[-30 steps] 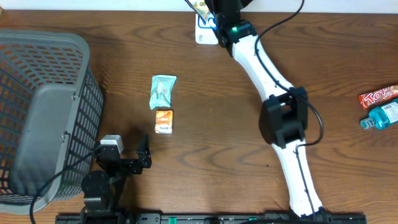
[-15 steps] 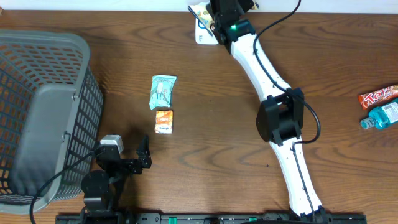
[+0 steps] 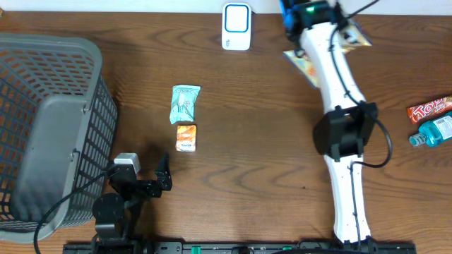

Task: Scan the item barcode
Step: 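Move the snack bag to the right edge and release it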

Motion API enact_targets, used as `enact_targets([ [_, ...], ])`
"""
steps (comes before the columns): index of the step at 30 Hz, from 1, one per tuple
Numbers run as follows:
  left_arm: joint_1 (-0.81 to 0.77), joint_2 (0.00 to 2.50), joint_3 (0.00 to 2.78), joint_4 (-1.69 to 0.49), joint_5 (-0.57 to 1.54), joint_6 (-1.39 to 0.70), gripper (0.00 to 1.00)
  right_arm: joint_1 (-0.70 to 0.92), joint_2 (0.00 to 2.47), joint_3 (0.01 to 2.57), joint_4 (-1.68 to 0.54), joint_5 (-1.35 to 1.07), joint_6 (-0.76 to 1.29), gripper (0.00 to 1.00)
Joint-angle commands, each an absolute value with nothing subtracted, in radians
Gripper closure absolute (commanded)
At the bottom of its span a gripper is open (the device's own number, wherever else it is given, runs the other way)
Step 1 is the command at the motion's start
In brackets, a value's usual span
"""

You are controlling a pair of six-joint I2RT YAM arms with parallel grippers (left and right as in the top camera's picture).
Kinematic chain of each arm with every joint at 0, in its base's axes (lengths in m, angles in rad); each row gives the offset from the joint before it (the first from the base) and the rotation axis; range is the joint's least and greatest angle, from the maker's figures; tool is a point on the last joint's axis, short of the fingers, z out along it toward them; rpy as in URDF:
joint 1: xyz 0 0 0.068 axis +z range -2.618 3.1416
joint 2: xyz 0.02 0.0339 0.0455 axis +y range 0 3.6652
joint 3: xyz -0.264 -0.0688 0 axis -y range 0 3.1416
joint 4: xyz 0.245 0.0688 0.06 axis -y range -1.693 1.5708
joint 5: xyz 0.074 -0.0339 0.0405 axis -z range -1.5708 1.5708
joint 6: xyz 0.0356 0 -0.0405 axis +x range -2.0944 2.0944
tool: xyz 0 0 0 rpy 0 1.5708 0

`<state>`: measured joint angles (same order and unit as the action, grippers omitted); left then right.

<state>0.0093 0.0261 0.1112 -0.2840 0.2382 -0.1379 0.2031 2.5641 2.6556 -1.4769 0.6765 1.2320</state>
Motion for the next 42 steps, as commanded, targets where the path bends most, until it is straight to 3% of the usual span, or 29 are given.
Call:
enact_targets([
  [1,0.008,0.023,0.096,-0.306,0.251,-0.147,0.02,0.089,2.521,2.637,-1.501,0.823,1.224,0.99],
  [11,0.008,0.023,0.096,-0.306,0.251,-0.147,0.02,-0.220,2.522,2.341,-1.174,0.768,0.786,0.97],
  [12,0.008,0.023,0.096,-0.306,0.251,-0.147,0.02,-0.244,2.522,2.330,-1.151,0.733,0.730,0.92],
  [15,0.008,0.023,0.096,-0.306,0.251,-0.147,0.02,-0.298,2.517,2.352,-1.135,0.661,0.656,0.64],
  [19,0.008,0.023,0.096,-0.306,0.251,-0.147,0.02,-0.324,2.500,2.462,-1.228,0.601,0.657,0.19],
  [20,0.008,0.023,0.096,-0.306,0.251,-0.147,0.02,-0.322,2.490,2.508,-1.267,0.564,0.656,0.16],
  [28,0.008,0.023,0.096,-0.306,0.251,-0.147,0.02,-0.202,2.355,2.672,-1.465,0.084,0.687,0.19],
  [34,0.008,0.023,0.096,-0.306,0.251,-0.147,0.02,0.057,2.322,2.671,-1.568,0.004,0.706,0.16],
  [37,0.008,0.023,0.096,-0.306,0.251,-0.147,0.03,0.183,2.334,2.667,-1.633,0.002,0.720,0.10],
  [42,0.008,0.023,0.096,-0.306,0.251,-0.147,0.02,0.392,2.349,2.640,-1.699,-0.098,0.701,0.14],
])
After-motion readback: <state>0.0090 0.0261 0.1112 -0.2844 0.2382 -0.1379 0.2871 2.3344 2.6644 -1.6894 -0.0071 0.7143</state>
